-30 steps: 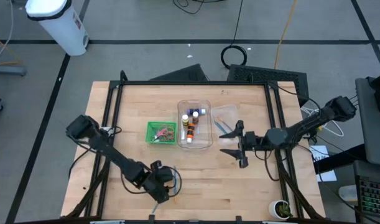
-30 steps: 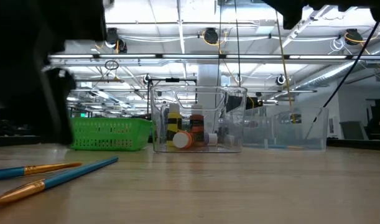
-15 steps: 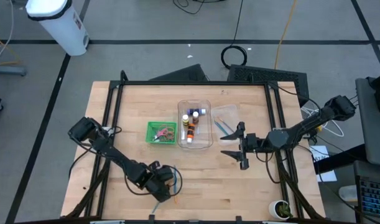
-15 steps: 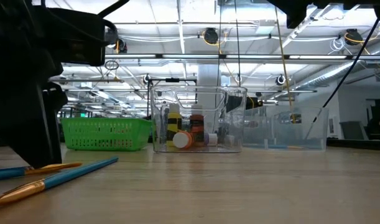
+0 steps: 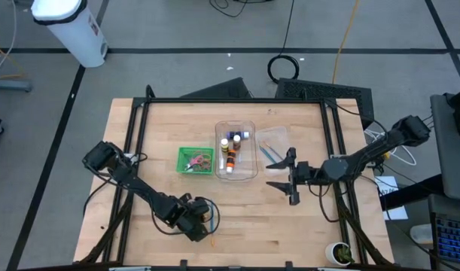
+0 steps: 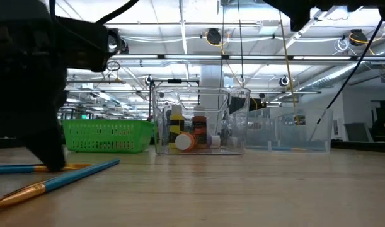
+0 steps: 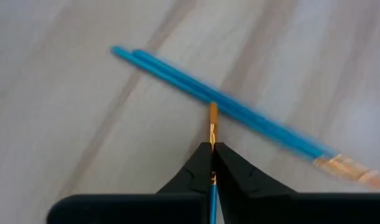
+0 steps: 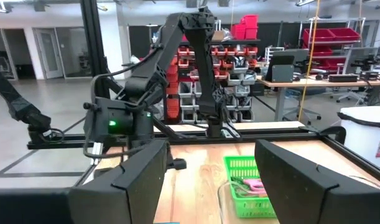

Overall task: Pick & Place Paint Supplies
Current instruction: Put the blue paint brush into the white bin

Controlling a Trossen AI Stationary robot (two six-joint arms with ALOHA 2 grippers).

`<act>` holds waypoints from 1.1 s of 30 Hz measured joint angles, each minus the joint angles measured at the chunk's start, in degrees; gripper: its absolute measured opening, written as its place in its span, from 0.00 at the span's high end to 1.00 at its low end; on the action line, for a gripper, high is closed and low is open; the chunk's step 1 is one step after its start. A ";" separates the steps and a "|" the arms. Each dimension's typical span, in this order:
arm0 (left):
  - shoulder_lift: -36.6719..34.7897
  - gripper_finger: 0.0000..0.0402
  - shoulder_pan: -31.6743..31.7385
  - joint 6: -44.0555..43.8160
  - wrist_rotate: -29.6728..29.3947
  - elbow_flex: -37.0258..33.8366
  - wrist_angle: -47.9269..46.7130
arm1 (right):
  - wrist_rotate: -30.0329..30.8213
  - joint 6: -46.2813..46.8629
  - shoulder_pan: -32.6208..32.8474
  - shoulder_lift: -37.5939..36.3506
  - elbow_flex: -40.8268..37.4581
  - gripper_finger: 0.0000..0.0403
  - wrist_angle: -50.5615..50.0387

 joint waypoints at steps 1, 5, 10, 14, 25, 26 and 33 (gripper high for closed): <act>0.18 0.97 0.00 0.67 0.02 0.03 0.60 | 0.52 0.00 0.01 0.22 0.00 0.41 0.05; -0.43 0.99 0.04 4.88 0.14 0.01 1.67 | 1.27 0.01 0.03 0.79 0.00 0.41 0.01; -4.92 1.00 -0.05 8.15 -1.62 -0.41 -1.34 | 1.12 0.45 0.03 0.79 0.00 0.41 0.42; -11.48 1.00 -0.83 8.75 -9.05 -0.14 -4.50 | 1.12 0.45 0.03 0.79 0.00 0.41 0.45; -18.91 1.00 -1.78 31.91 -28.51 -0.14 13.57 | 1.08 1.52 0.03 0.79 0.00 0.41 0.47; -18.95 1.00 -1.65 35.85 -29.64 -0.10 17.54 | 1.08 1.62 0.03 0.81 0.00 0.41 0.68; -17.00 1.00 1.86 57.16 -32.74 -0.05 38.20 | -3.51 9.14 -0.25 5.51 0.02 0.41 6.21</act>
